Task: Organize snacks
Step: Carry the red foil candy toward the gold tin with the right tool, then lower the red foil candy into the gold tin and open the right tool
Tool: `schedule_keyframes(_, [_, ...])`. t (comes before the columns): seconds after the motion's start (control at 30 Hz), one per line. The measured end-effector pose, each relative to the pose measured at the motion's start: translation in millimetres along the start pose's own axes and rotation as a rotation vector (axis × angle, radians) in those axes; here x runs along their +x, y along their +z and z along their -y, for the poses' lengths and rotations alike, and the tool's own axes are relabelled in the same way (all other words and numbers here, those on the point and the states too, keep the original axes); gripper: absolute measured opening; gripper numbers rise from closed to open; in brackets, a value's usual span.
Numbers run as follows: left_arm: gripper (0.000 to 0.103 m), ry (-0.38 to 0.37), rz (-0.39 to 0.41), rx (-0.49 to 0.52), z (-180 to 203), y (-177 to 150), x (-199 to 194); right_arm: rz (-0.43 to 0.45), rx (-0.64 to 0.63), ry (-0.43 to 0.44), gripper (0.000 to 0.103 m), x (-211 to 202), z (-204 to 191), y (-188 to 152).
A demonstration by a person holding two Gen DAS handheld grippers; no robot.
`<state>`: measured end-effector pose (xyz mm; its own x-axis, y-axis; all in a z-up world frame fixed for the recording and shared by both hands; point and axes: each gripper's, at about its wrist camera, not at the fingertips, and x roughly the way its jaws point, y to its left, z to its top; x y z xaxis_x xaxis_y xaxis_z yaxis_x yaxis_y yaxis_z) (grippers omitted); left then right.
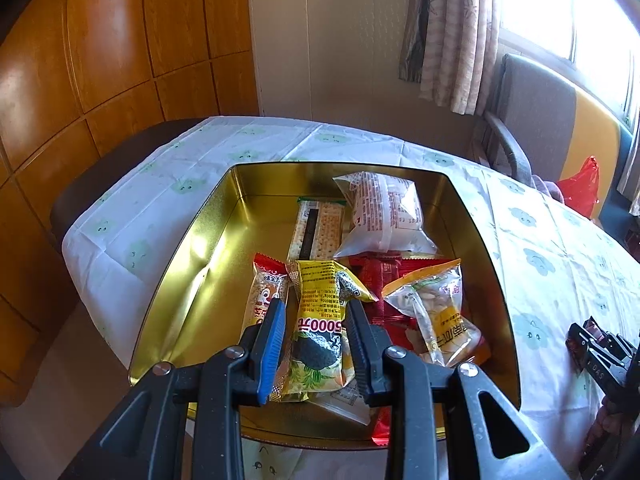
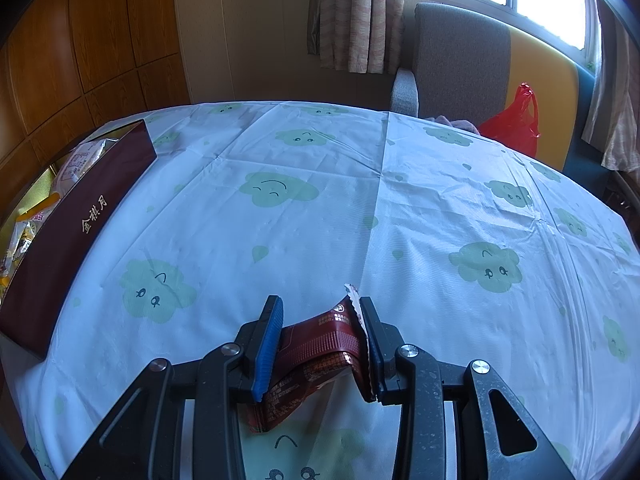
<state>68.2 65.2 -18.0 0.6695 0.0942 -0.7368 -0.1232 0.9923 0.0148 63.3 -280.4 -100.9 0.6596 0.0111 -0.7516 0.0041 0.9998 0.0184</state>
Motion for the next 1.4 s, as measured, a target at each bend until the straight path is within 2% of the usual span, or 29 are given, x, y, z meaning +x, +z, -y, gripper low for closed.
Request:
schedule_keyframes(0.73, [0.031,0.018,0.018,-0.03,-20.3,-13.0,-17.7,-0.01,-0.023,-0.029,0.036,-4.3,-7.3,0.0])
schedule_keyframes(0.83, [0.031,0.026,0.019,-0.034,-24.3,-14.5,-18.5,-0.011,-0.019,-0.008,0.034,-8.0,-12.5,1.0])
schedule_keyframes(0.97, [0.031,0.035,0.022,-0.045,-30.2,-14.9,-19.1,0.017,-0.03,0.044,0.025,-23.1,-29.4,10.9])
schedule_keyframes(1.1, [0.031,0.035,0.016,-0.054,-33.9,-16.3,-17.5,0.025,-0.129,0.046,0.024,-28.5,-57.6,19.5])
schedule_keyframes(1.2, [0.031,0.033,0.02,-0.054,-35.3,-17.4,-18.2,-0.016,-0.098,0.044,0.024,-18.9,-54.3,16.3])
schedule_keyframes(1.4, [0.031,0.036,0.019,-0.062,-36.6,-17.7,-16.7,0.025,-0.058,0.108,0.024,-40.2,-53.3,26.7])
